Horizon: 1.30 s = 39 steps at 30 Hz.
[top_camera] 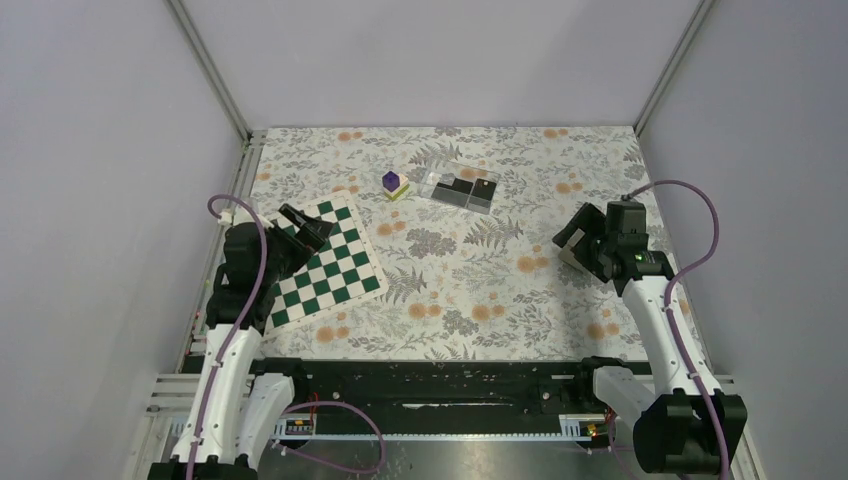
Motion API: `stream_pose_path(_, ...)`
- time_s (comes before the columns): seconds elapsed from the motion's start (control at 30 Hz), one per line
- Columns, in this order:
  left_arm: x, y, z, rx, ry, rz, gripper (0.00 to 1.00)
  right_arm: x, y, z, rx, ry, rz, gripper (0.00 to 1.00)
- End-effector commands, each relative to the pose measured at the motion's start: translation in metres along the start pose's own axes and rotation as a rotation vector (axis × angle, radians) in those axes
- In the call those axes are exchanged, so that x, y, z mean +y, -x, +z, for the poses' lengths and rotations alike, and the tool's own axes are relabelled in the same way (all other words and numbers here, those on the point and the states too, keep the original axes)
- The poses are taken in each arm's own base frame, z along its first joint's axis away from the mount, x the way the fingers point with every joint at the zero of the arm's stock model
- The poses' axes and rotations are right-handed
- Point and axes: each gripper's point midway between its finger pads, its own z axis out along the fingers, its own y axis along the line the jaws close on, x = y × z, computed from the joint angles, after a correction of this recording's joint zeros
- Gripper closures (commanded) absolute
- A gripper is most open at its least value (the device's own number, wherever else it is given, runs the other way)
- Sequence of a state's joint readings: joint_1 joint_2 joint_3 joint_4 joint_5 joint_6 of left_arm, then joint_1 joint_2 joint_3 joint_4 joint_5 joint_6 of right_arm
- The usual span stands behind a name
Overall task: Put the credit cards into the card holder
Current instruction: Move the card holder to the center of the board.
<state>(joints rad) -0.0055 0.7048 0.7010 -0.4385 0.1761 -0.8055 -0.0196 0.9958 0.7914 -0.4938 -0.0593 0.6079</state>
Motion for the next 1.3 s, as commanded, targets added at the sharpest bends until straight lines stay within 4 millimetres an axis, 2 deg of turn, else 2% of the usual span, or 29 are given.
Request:
stream_pose_path(0.0, -0.018, 0.008, -0.002, -0.042, -0.105, 0.008, 0.01, -0.026, 0.003, -0.006, -0.025, -0.141, 0.006, 0.02)
stream_pose_path(0.1, -0.026, -0.002, 0.004, 0.017, -0.155, -0.012, 0.01, -0.043, 0.004, -0.008, -0.041, -0.235, 0.009, 0.02)
stream_pose_path(0.23, -0.044, -0.021, 0.018, 0.108, -0.289, -0.132, 0.01, -0.06, 0.002, -0.006, -0.04, -0.321, 0.011, 0.02)
stream_pose_path(0.37, -0.065, -0.055, 0.03, 0.214, -0.342, -0.142, 0.01, -0.077, -0.001, -0.002, -0.037, -0.389, 0.032, 0.02)
stream_pose_path(0.5, -0.092, -0.103, 0.041, 0.361, -0.34, -0.091, 0.01, -0.097, -0.004, 0.002, -0.034, -0.446, 0.075, 0.01)
stream_pose_path(0.6, -0.121, -0.133, 0.041, 0.453, -0.375, -0.03, 0.01, -0.111, -0.005, 0.008, -0.006, -0.472, 0.133, 0.03)
stream_pose_path(0.7, -0.148, -0.153, 0.037, 0.517, -0.425, 0.023, 0.01, -0.118, -0.007, 0.018, 0.061, -0.466, 0.188, 0.05)
stream_pose_path(0.77, -0.164, -0.158, 0.034, 0.536, -0.458, 0.046, 0.01, -0.119, -0.005, 0.025, 0.097, -0.463, 0.213, 0.06)
stream_pose_path(0.9, -0.181, -0.161, 0.028, 0.546, -0.501, 0.072, 0.01, -0.114, -0.001, 0.042, 0.168, -0.441, 0.217, 0.06)
stream_pose_path(1.0, -0.18, -0.157, 0.026, 0.532, -0.488, 0.07, 0.01, -0.112, 0.001, 0.052, 0.199, -0.427, 0.203, 0.08)
stream_pose_path(1.17, -0.186, -0.142, 0.016, 0.48, -0.506, 0.071, 0.01, -0.112, 0.004, 0.067, 0.229, -0.412, 0.176, 0.21)
stream_pose_path(1.27, -0.181, -0.137, 0.013, 0.461, -0.479, 0.082, 0.01, -0.115, 0.004, 0.075, 0.249, -0.425, 0.179, 0.22)
